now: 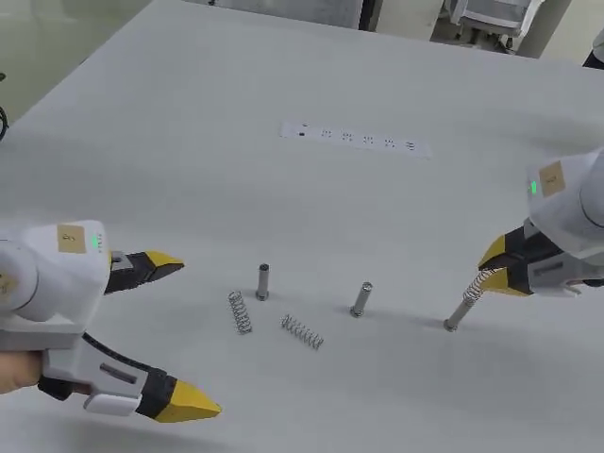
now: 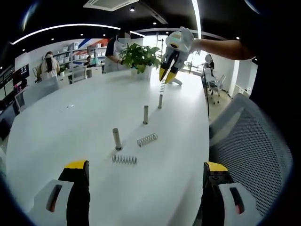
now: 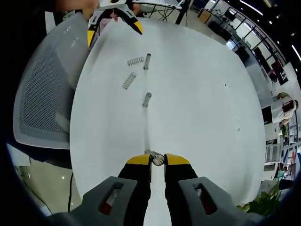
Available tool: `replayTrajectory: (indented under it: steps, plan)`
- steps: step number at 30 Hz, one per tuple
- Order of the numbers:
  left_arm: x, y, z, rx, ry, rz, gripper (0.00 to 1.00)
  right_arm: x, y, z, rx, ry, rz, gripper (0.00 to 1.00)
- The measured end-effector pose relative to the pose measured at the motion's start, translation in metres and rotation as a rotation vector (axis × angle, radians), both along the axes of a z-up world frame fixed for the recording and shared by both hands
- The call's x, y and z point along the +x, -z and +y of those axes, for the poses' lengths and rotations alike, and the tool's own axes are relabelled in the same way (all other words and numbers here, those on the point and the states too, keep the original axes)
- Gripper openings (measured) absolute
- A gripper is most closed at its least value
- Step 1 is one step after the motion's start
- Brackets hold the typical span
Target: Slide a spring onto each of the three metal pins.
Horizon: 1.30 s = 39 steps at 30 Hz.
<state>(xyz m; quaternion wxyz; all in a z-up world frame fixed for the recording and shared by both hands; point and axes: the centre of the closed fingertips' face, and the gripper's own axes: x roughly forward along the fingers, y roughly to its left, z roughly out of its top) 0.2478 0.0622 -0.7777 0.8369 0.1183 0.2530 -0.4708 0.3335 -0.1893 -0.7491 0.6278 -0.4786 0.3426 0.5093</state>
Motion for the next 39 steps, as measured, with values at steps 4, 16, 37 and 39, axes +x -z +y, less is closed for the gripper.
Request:
replayTrajectory:
  steps: [4, 16, 37, 39]
  plan:
    - [0.000, 0.002, 0.001, 0.008, -0.001, 0.005, 0.98, 0.000, 0.001, -0.001, -0.002, 0.001, 0.004, 0.07]
    - [0.002, -0.002, 0.002, -0.001, -0.011, -0.003, 0.98, 0.003, 0.007, -0.004, -0.011, -0.003, 0.007, 0.08]
    - [-0.001, 0.002, 0.005, 0.002, -0.015, 0.005, 0.98, 0.003, 0.018, -0.003, -0.005, 0.008, 0.023, 0.08]
    - [-0.002, 0.002, 0.005, 0.005, -0.014, 0.007, 0.98, 0.004, 0.021, -0.004, -0.009, 0.008, 0.025, 0.08]
